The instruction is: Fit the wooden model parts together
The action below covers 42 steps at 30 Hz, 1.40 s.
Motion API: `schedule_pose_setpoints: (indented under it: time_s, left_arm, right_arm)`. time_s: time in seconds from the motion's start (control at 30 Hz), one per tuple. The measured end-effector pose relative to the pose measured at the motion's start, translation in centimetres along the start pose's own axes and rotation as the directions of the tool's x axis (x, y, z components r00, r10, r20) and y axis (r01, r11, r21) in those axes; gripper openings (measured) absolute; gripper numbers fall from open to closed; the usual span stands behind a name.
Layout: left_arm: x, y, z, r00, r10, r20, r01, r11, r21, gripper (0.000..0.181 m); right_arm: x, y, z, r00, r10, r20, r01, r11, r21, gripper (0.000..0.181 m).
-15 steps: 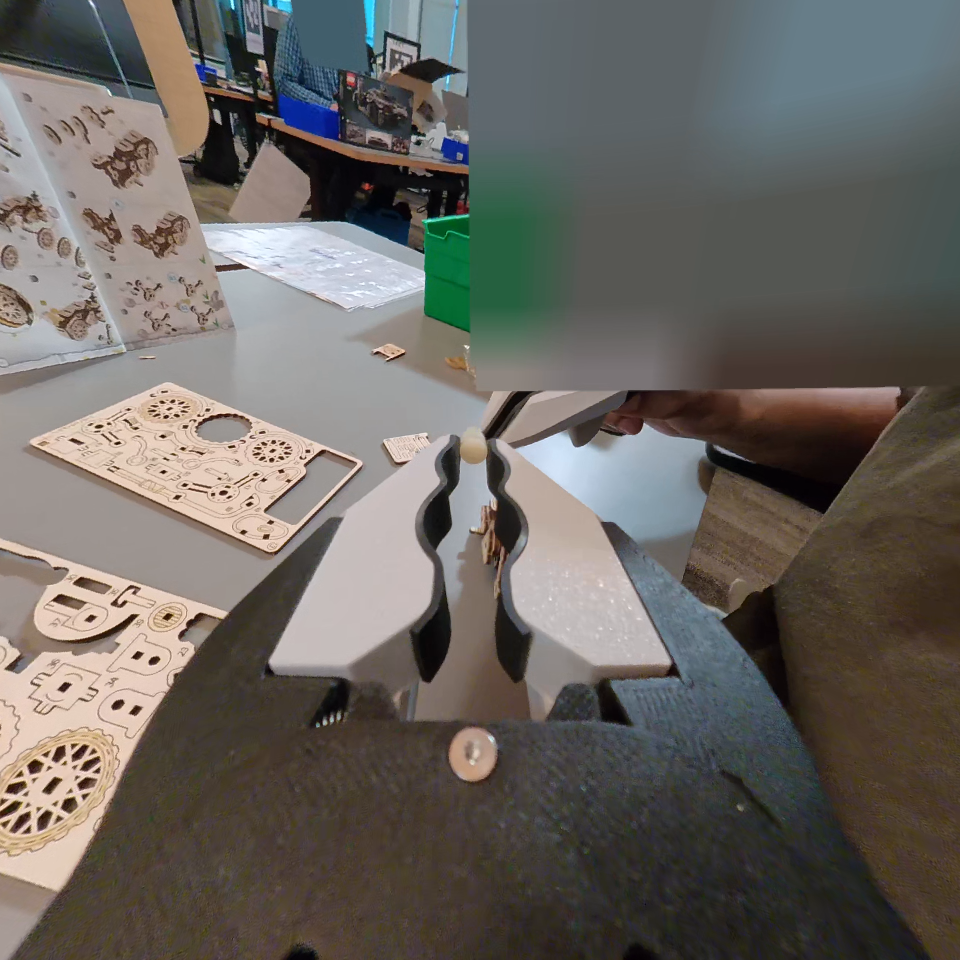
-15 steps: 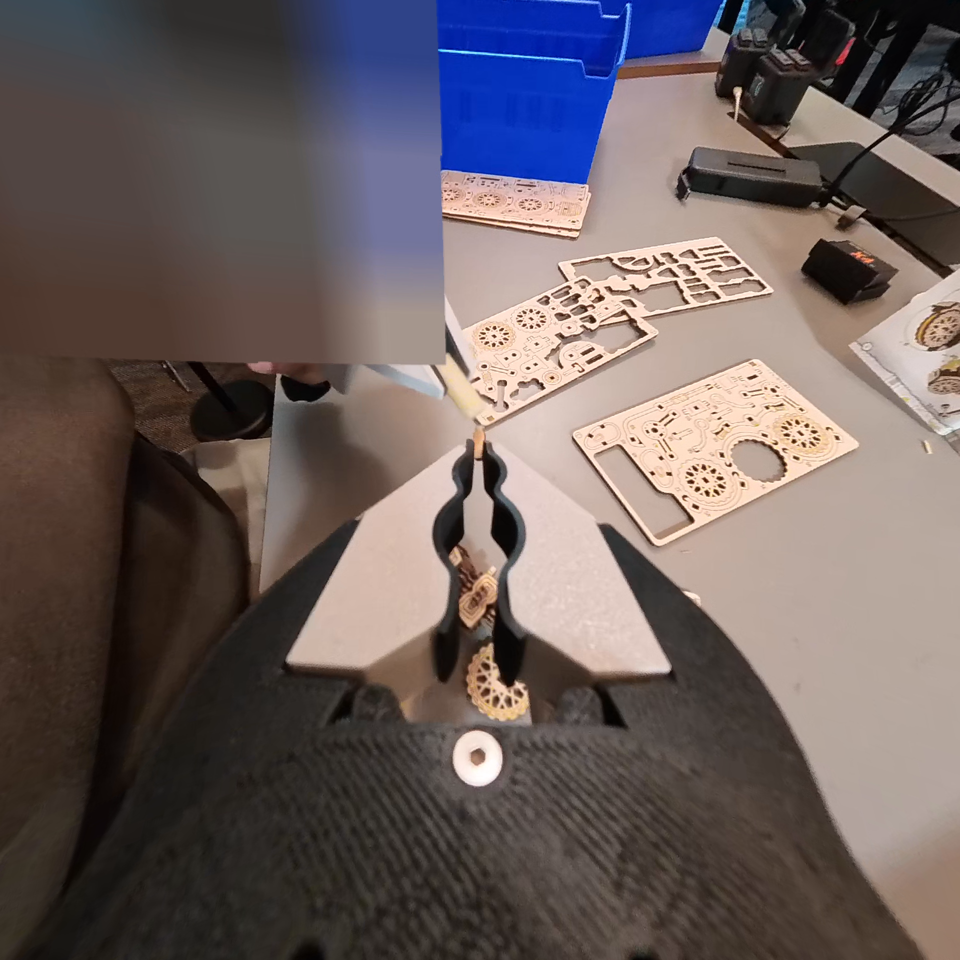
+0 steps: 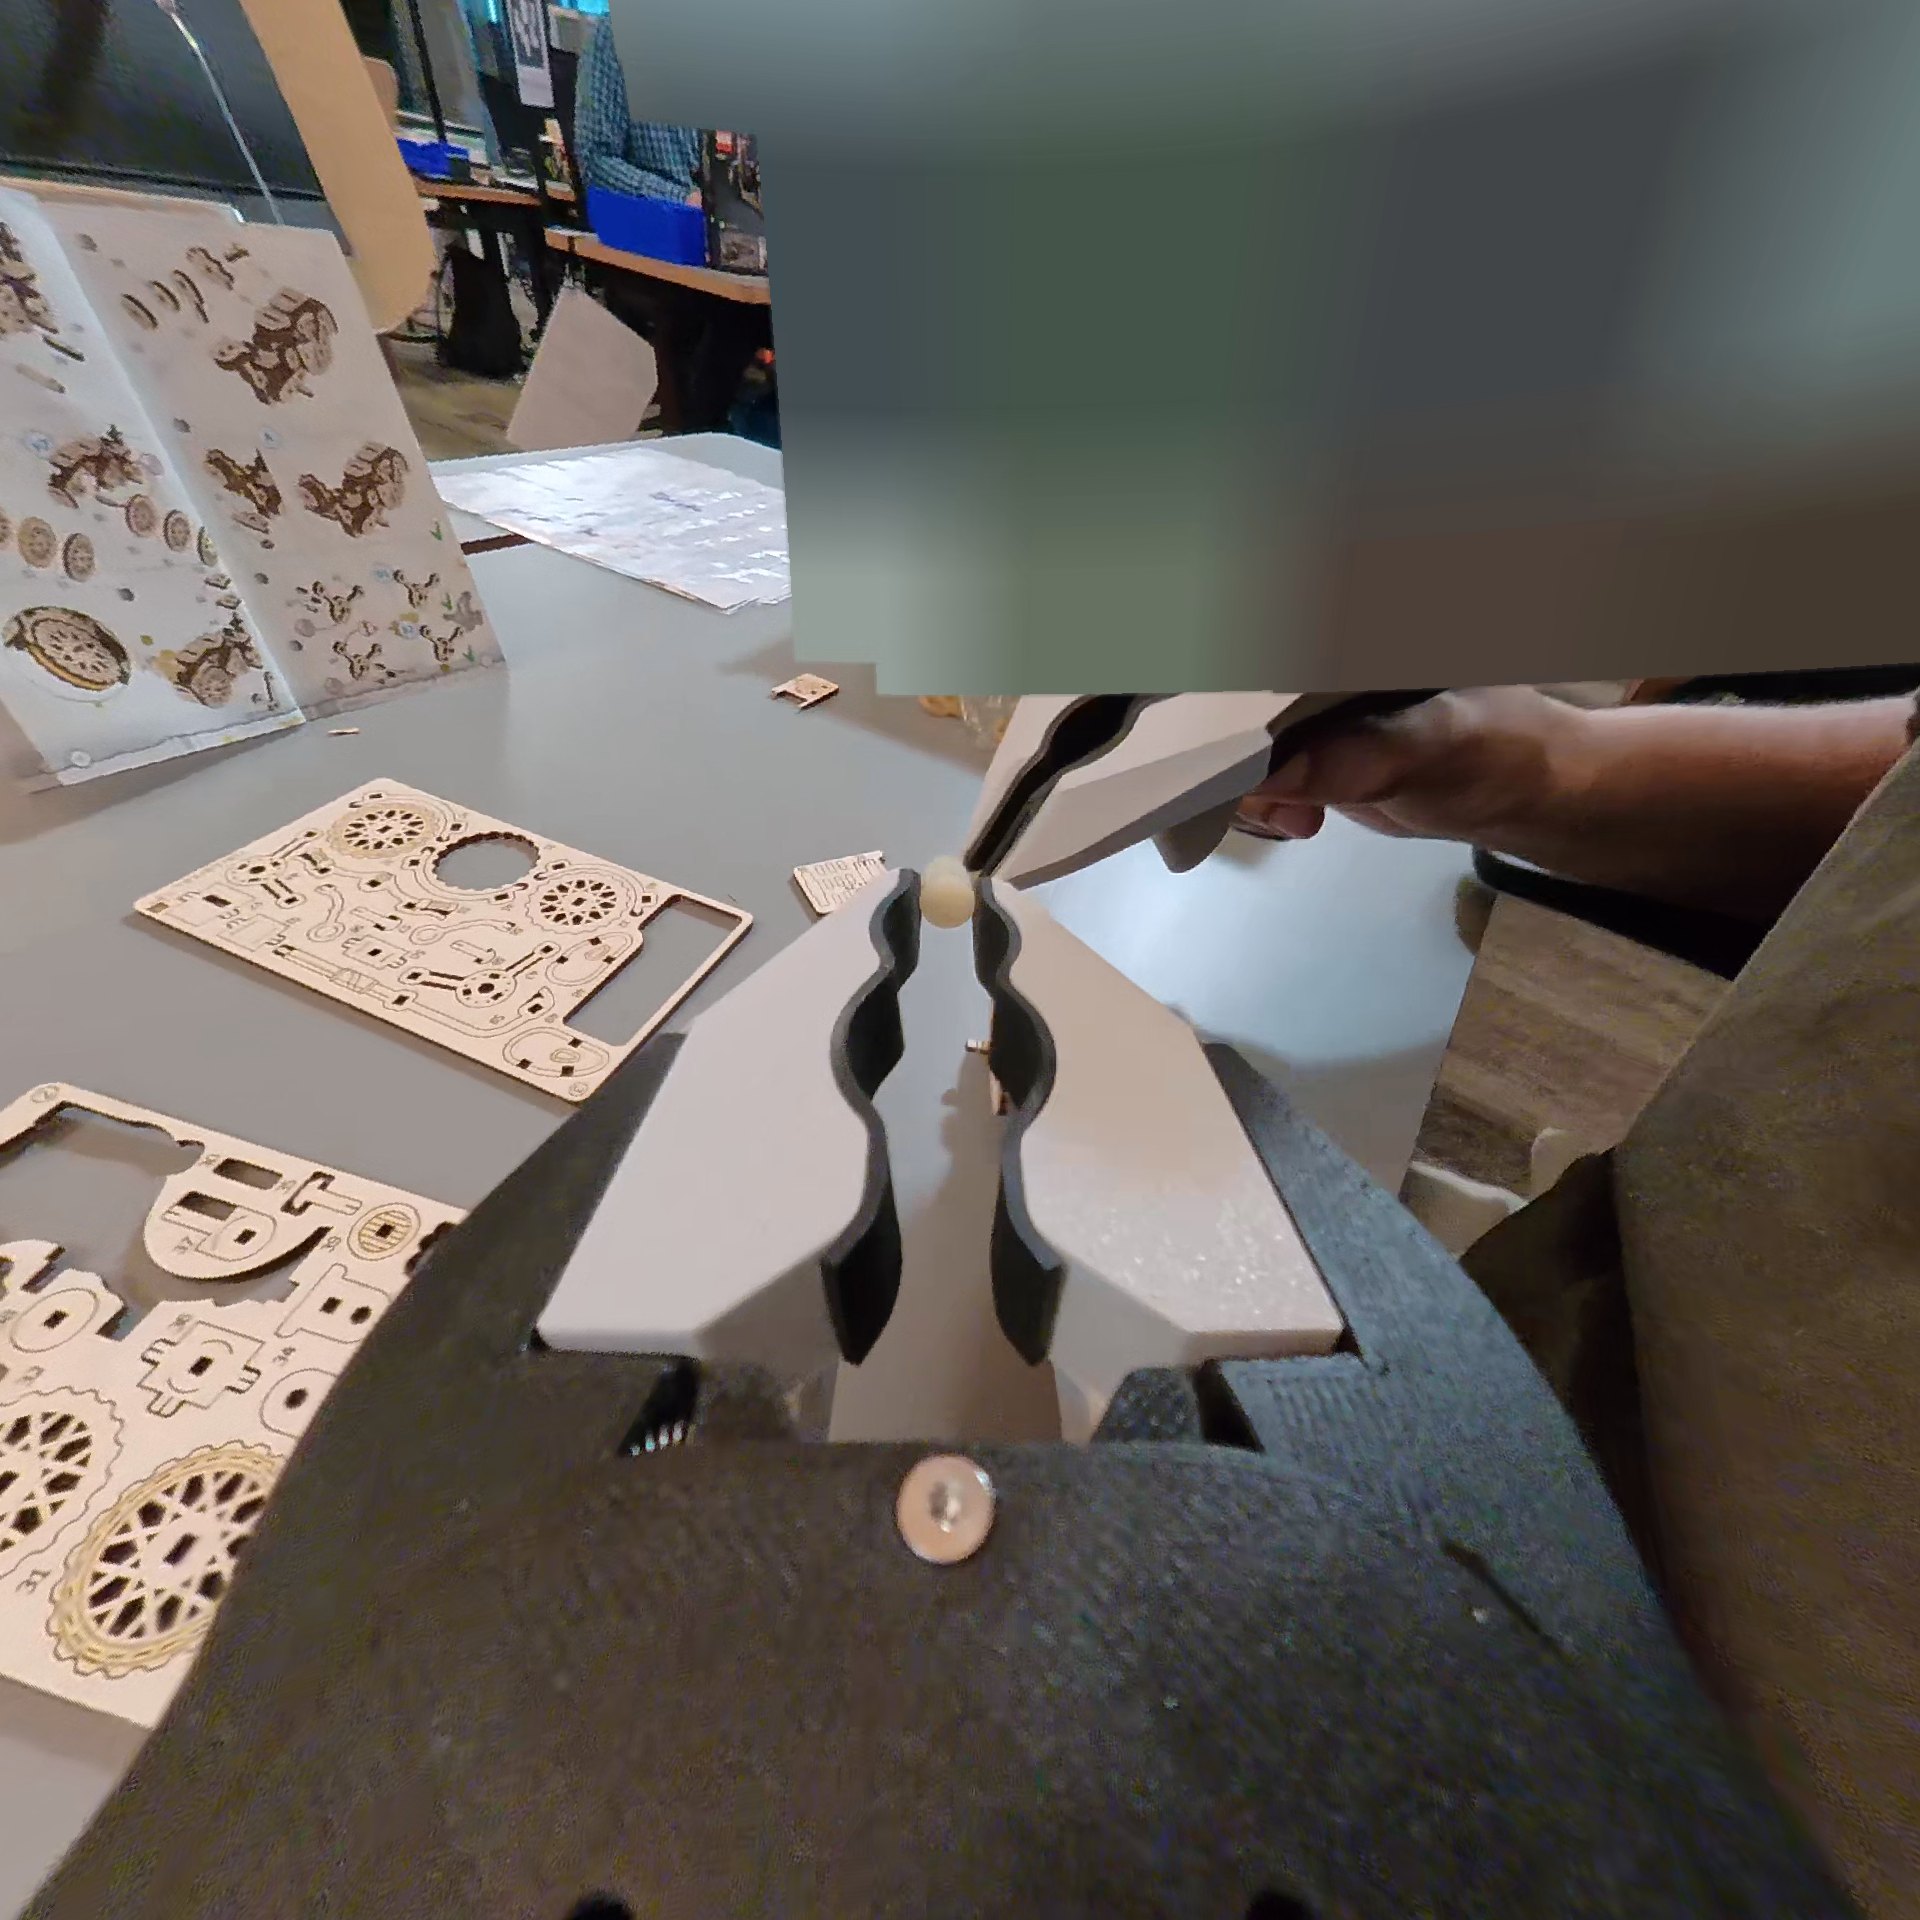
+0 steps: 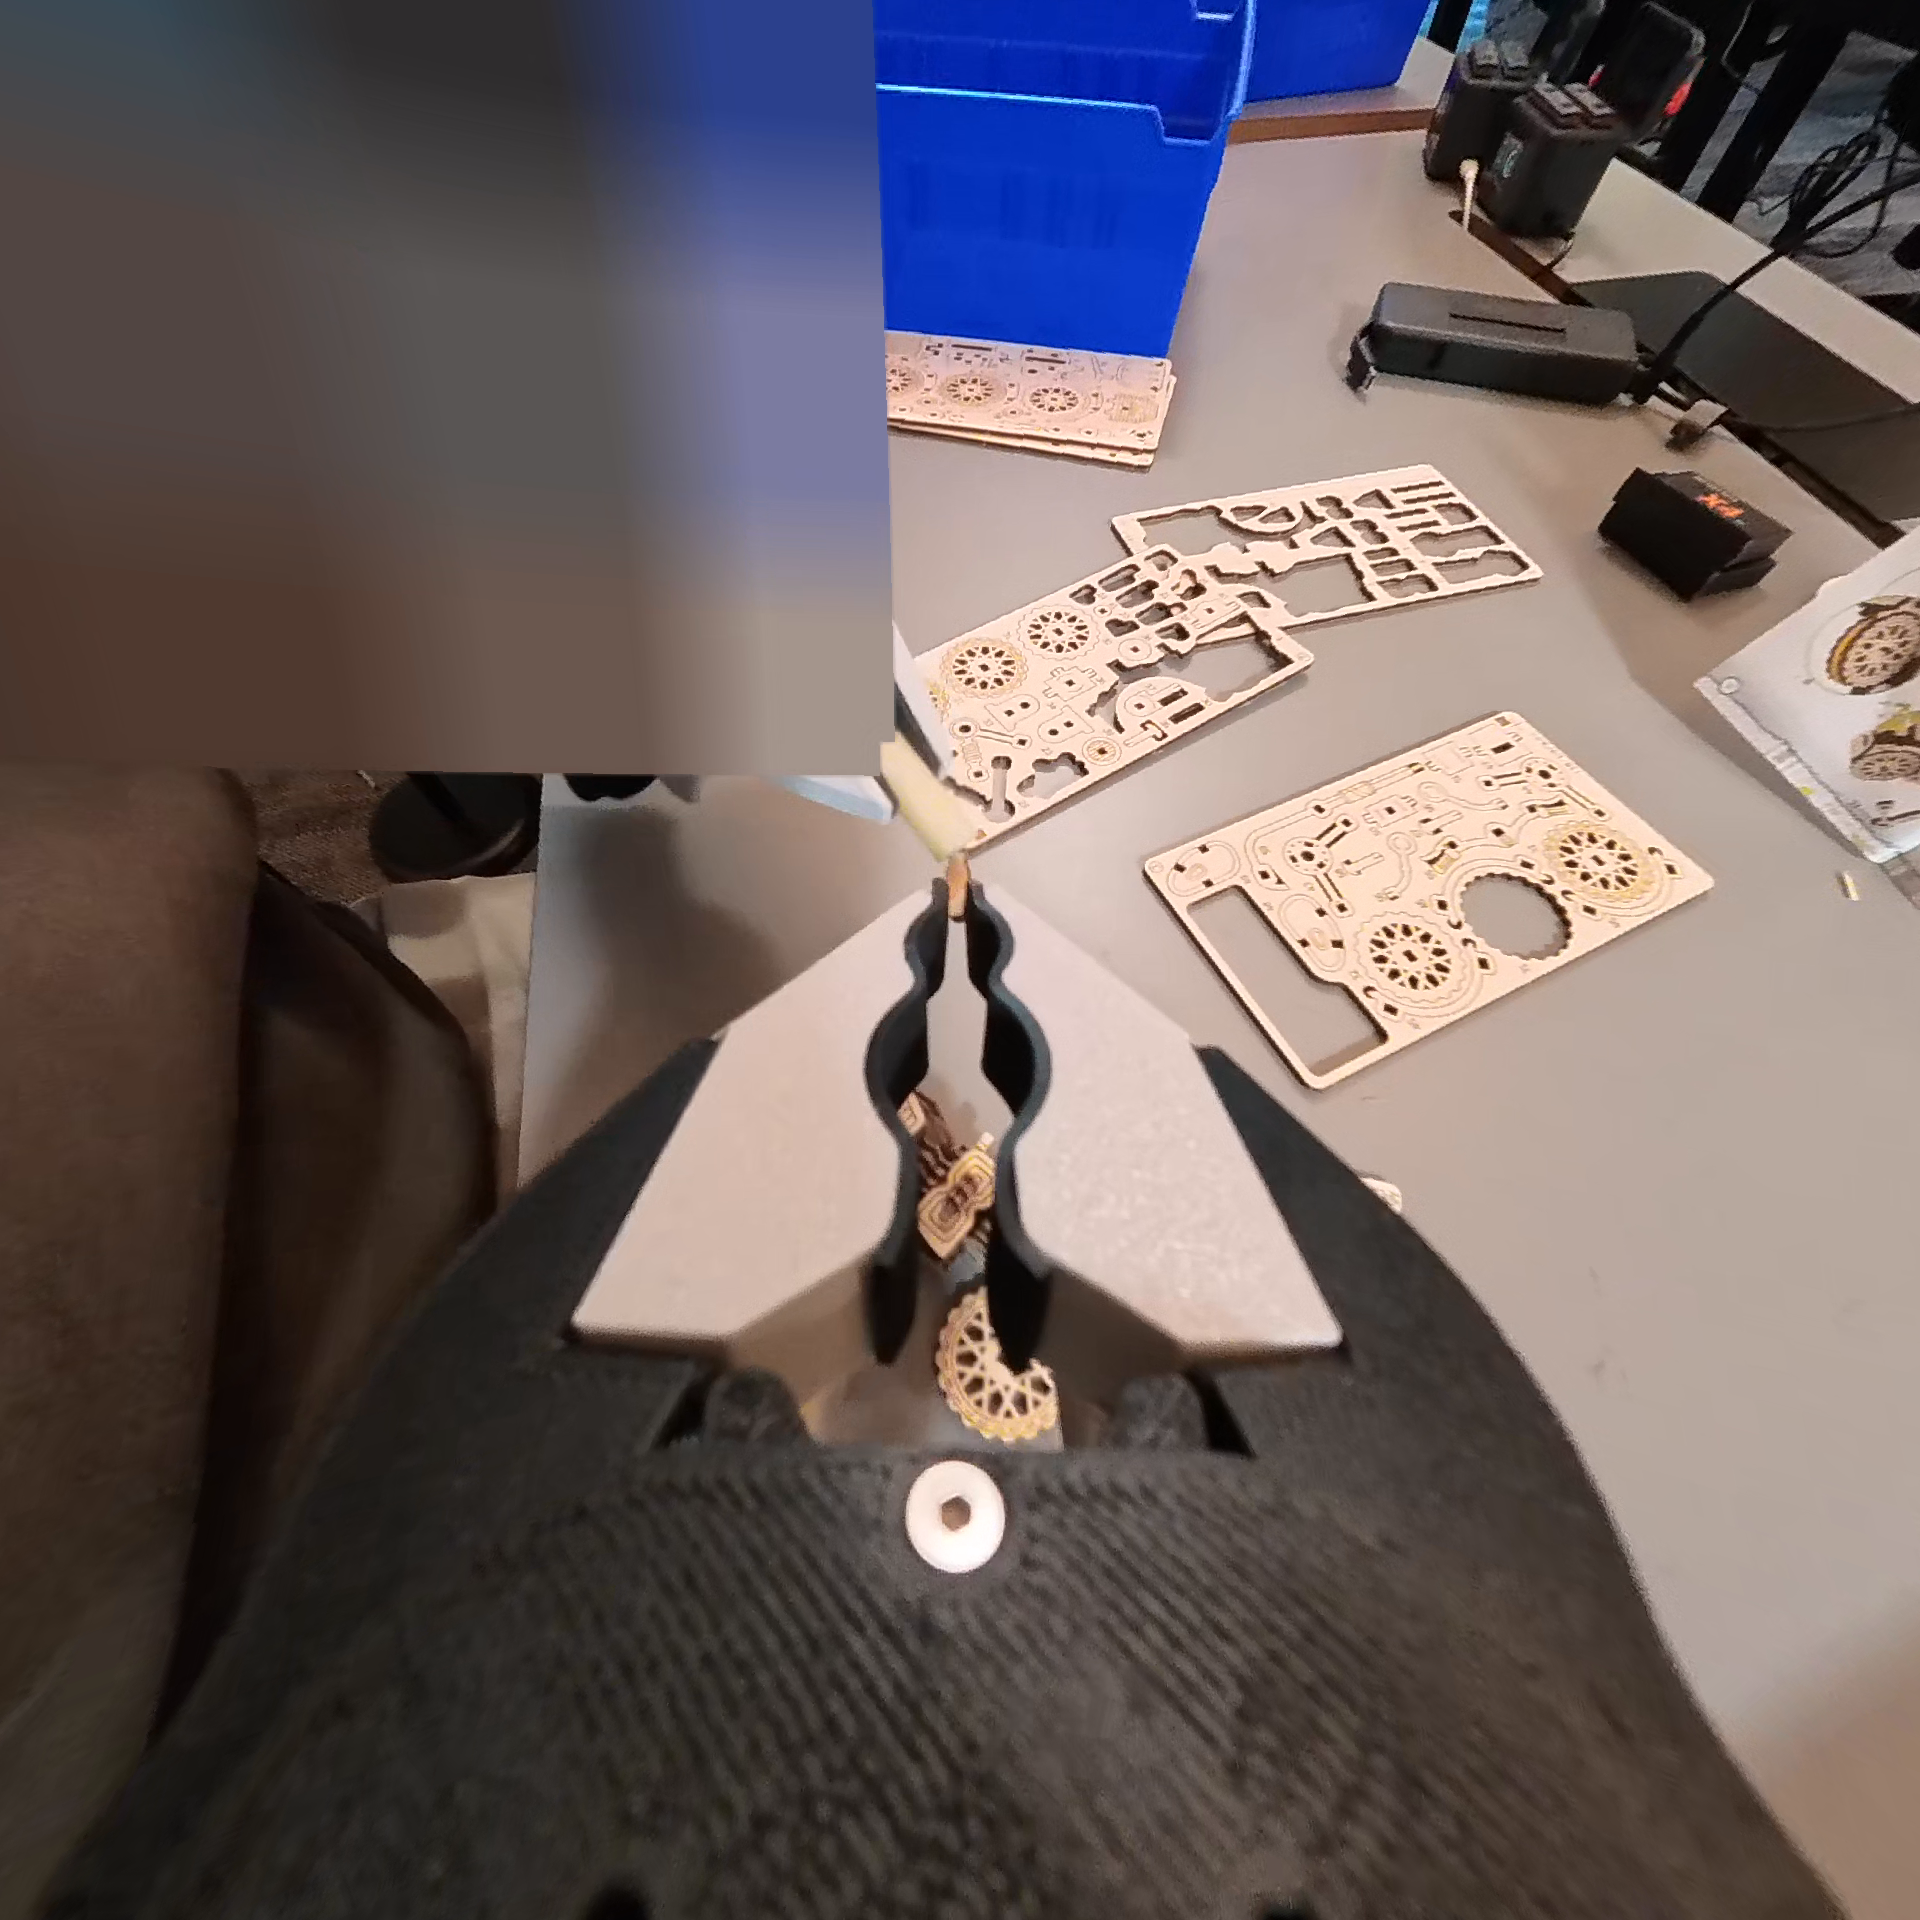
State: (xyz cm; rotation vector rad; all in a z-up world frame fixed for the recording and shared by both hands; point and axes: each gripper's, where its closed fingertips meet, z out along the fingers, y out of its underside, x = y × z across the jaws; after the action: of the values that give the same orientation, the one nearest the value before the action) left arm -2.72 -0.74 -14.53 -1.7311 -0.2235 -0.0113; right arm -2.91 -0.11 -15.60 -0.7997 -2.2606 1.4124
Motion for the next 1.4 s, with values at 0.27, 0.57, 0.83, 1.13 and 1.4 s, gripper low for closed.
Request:
schedule_pose_setpoints:
  time_s: [0.27,0.57,0.83,1.13,1.4]
  left_arm:
    - [-0.5,-0.1,-0.1,0.989,0.118,0.085,-0.116,0.993,-0.022,0.008]
    - [-0.3,0.3,0.2,0.982,0.158,0.105,-0.153,0.987,-0.058,0.008]
    - [-0.3,-0.2,0.0,0.987,0.126,0.101,-0.124,0.992,-0.028,0.008]
    - [-0.9,0.0,0.0,0.984,0.112,0.137,-0.108,0.993,-0.040,0.008]
    - [-0.2,-0.6,-0.1,0.993,0.072,0.093,-0.073,0.997,0.011,0.008]
  right_arm:
    - [0.1,0.0,0.0,1.000,0.013,-0.005,-0.013,1.000,0.001,0.001]
    - [0.2,0.0,0.1,0.999,0.001,-0.033,-0.002,1.000,-0.015,0.000]
    - [0.5,0.1,0.1,0.999,0.027,-0.037,-0.028,1.000,-0.007,0.000]
    - [0.3,-0.4,0.1,0.998,0.055,-0.025,-0.055,0.998,0.017,0.001]
    - [0.7,-0.6,-0.1,0.994,0.111,-0.023,-0.110,0.993,0.043,0.001]
